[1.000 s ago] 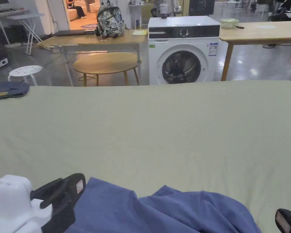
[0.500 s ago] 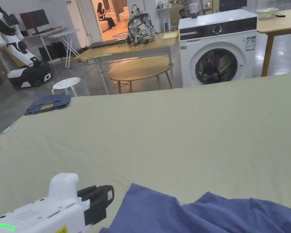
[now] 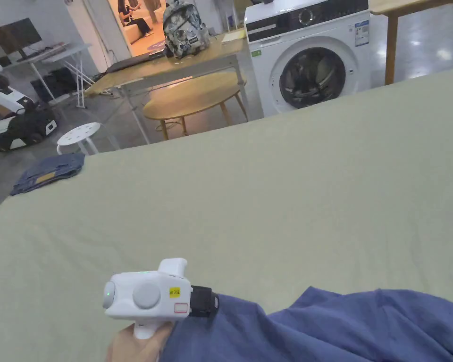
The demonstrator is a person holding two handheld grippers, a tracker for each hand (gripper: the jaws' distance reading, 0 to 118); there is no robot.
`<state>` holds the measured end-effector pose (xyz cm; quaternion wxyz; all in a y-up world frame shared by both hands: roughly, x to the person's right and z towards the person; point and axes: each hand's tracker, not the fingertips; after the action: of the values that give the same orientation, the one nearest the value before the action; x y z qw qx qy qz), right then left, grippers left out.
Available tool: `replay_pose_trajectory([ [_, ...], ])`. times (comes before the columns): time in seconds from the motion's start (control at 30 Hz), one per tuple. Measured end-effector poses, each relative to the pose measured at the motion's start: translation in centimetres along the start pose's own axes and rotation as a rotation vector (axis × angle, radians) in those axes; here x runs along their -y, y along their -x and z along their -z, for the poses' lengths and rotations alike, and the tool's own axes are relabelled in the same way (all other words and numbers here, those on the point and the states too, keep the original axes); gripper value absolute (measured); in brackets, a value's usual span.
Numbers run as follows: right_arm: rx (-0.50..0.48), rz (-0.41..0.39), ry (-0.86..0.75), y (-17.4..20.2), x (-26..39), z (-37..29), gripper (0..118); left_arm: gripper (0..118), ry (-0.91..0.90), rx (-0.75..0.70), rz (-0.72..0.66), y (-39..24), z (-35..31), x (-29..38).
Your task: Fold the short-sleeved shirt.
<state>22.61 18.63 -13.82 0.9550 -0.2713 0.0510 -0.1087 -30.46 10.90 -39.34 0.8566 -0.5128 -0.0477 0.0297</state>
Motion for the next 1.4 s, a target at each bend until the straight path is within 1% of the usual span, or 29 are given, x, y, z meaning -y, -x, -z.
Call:
replay_pose_trajectory([
  [0.03,0.007,0.005,0.007,-0.2,0.1,0.1,0,63,-0.003,-0.009,0.011,-0.4,0.1,0.2],
  [0.07,0.013,0.007,0.012,-0.4,0.2,0.1,0,58,-0.026,-0.027,0.023,-0.8,-0.1,0.1],
  [0.1,0.018,0.010,0.014,-0.4,0.3,0.1,0,46,-0.024,-0.027,0.045,-1.1,-0.4,0.0],
  [0.13,0.020,0.015,0.018,-0.4,0.4,0.1,0,17,-0.013,-0.017,0.087,-2.0,-1.8,0.1],
  [0.17,0.019,0.022,0.027,-0.5,0.5,0.3,0,0,0.011,-0.027,0.103,-2.5,-1.9,-0.1],
  [0.2,0.015,0.029,0.035,-0.5,0.6,0.5,0,0,0.019,-0.002,0.110,-3.0,-1.8,-0.1],
  [0.27,0.012,0.050,0.051,0.0,0.8,0.7,0,0,0.040,-0.074,0.189,-3.8,-0.9,0.0],
  [0.3,0.015,0.068,0.075,0.2,0.8,1.0,6,0,0.048,-0.080,0.194,-4.0,-0.6,-0.1],
  [0.37,0.033,0.126,0.153,0.6,1.2,1.9,64,0,0.063,-0.062,0.140,-3.7,-0.2,-0.6],
  [0.4,0.019,0.151,0.181,0.6,1.6,2.4,87,0,0.065,-0.048,0.111,-3.2,-0.3,-0.5],
  [0.43,-0.003,0.178,0.210,0.5,2.2,3.2,94,0,0.056,-0.045,0.095,-3.0,-0.4,-0.6],
  [0.47,-0.012,0.213,0.212,0.4,3.0,4.1,93,0,0.054,-0.040,0.095,-2.8,-0.6,-0.5],
  [0.5,0.001,0.254,0.215,0.3,3.6,4.6,93,0,0.052,-0.036,0.097,-2.8,-0.6,-0.5],
  [0.53,-0.015,0.286,0.244,0.2,4.0,5.5,82,0,0.052,-0.033,0.098,-3.0,-1.1,-0.2],
  [0.57,-0.007,0.308,0.254,0.0,4.5,6.5,52,0,0.056,-0.029,0.094,-3.0,-1.1,-0.2],
  [0.6,0.004,0.323,0.266,-0.1,4.9,7.2,14,0,0.060,-0.028,0.080,-3.0,-1.2,-0.2],
  [0.63,0.005,0.322,0.281,-0.3,5.1,7.6,10,0,0.062,-0.025,0.065,-3.0,-1.2,-0.2],
  [0.7,-0.007,0.346,0.292,-0.3,5.7,7.9,10,0,0.064,-0.014,0.059,-2.9,-1.7,0.0],
  [0.83,-0.046,0.307,0.241,-0.2,4.4,5.8,10,0,-0.030,0.054,0.027,-1.3,-3.4,0.9],
  [0.9,-0.086,0.272,0.185,0.3,2.9,4.6,10,0,-0.152,0.083,0.000,-0.9,-7.1,2.0],
  [1.03,-0.141,0.138,0.090,2.1,-1.3,3.5,10,0,-0.430,0.161,-0.021,0.3,-18.2,4.3],
  [1.1,-0.172,0.076,0.024,3.0,-3.8,2.8,10,0,-0.560,0.148,-0.026,1.0,-24.0,5.1],
  [1.17,-0.197,0.057,-0.020,3.4,-6.6,2.4,10,0,-0.664,0.110,-0.030,2.0,-28.8,5.7],
  [1.2,-0.212,0.059,-0.049,3.5,-7.8,2.2,10,0,-0.694,0.096,-0.033,3.4,-29.9,5.4],
  [1.3,-0.258,0.043,-0.127,4.3,-12.5,2.0,10,0,-0.808,0.141,-0.081,5.1,-34.3,5.3],
  [1.33,-0.274,0.030,-0.151,4.9,-14.2,2.1,10,0,-0.834,0.152,-0.081,3.9,-35.7,4.8],
  [1.4,-0.299,-0.020,-0.216,6.5,-17.1,1.8,10,0,-0.880,0.063,-0.016,3.4,-37.3,3.8],
])
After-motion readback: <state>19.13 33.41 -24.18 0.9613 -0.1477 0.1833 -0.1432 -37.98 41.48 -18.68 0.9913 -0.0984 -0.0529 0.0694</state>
